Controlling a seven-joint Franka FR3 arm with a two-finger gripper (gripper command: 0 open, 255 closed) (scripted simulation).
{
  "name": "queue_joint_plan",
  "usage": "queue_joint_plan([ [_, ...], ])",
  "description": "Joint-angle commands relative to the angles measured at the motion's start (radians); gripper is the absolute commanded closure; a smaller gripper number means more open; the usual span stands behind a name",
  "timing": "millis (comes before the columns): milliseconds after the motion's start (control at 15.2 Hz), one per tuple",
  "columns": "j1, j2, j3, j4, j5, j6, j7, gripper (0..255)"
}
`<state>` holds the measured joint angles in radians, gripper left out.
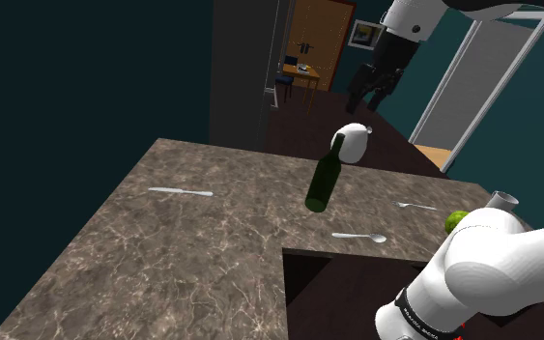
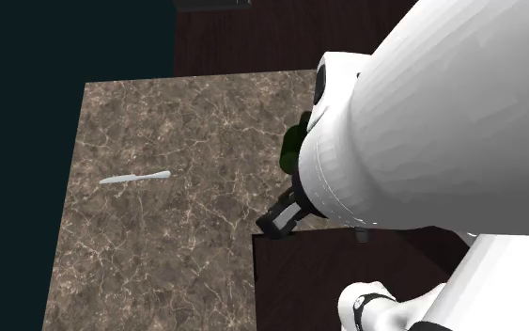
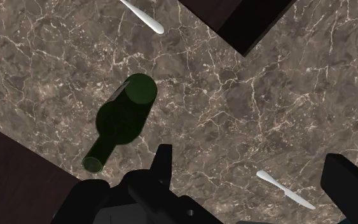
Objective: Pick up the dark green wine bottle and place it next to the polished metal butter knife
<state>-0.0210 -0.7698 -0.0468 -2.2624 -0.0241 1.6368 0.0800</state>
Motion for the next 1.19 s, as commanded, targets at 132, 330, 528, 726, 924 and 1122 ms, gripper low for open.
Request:
queue_joint_plan([
  [132, -0.005, 0.025, -0.041, -0.02, -0.016, 0.04, -0.05, 0],
  [330, -0.012, 0.072, -0.104, -0.039, -0.037, 0.1, -0.125, 0],
  [528, -0.017, 0.133, -0.165, -0.045, -0.052, 0.16, -0.201, 0],
  [726, -0.019, 0.206, -0.228, -0.04, -0.059, 0.219, -0.278, 0],
  [924, -0.017, 0.29, -0.29, -0.021, -0.056, 0.276, -0.358, 0],
  [1122, -0.011, 0.385, -0.351, 0.009, -0.038, 0.328, -0.443, 0],
])
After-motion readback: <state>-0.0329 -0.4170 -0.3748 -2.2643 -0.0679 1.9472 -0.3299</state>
